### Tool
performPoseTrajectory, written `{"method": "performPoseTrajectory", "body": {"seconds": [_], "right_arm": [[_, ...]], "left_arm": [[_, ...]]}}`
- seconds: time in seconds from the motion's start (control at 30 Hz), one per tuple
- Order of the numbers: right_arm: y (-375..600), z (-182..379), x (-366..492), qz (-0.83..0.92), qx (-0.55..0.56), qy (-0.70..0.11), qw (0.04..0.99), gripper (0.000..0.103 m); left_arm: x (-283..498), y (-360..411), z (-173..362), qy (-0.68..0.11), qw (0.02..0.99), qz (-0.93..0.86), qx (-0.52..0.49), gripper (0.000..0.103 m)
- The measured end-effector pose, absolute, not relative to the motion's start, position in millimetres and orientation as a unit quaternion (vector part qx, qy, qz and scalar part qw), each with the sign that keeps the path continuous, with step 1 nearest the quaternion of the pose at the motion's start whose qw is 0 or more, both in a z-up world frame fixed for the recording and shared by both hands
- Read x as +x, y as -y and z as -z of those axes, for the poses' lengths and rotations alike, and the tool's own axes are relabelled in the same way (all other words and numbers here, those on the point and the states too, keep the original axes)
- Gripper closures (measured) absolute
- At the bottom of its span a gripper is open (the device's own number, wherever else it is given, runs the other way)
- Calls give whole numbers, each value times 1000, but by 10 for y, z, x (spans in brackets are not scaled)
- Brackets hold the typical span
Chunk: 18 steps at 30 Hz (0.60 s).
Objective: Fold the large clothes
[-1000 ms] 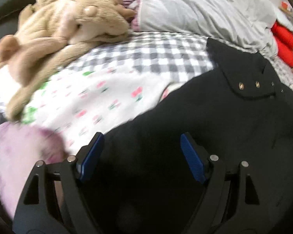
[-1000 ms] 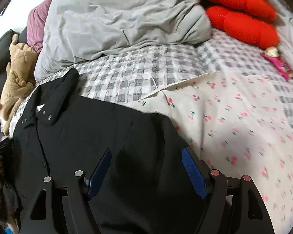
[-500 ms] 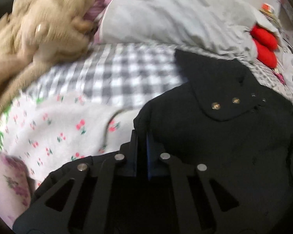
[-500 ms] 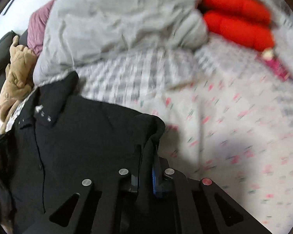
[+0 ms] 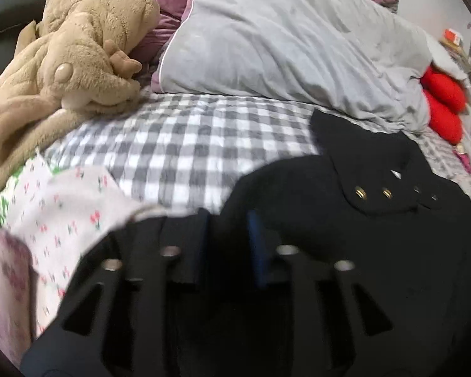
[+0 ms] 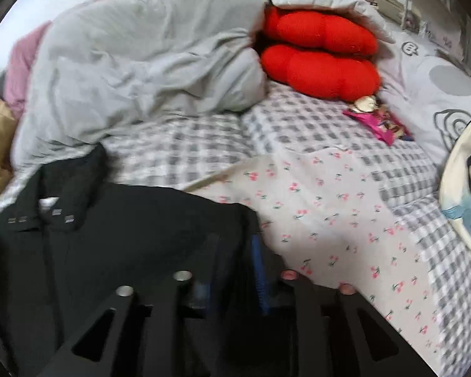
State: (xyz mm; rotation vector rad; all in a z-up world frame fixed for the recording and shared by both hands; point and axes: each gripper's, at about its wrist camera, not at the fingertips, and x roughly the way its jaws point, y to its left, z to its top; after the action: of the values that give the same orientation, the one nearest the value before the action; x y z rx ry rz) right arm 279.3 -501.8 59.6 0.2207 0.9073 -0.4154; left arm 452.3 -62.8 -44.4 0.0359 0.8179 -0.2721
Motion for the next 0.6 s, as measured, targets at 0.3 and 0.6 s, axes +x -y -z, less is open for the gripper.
{"method": "performPoseTrajectory", "body": {"seconds": [0.3, 0.6], "right_arm": [[4198, -932, 1985, 134, 48, -439, 887, 24], [3320, 59, 1474, 105, 0, -533, 840, 24]], "left_arm": [[3282, 363, 91, -453, 879, 145, -24, 10], [1880, 47, 82, -488, 860, 139, -62, 1]]}}
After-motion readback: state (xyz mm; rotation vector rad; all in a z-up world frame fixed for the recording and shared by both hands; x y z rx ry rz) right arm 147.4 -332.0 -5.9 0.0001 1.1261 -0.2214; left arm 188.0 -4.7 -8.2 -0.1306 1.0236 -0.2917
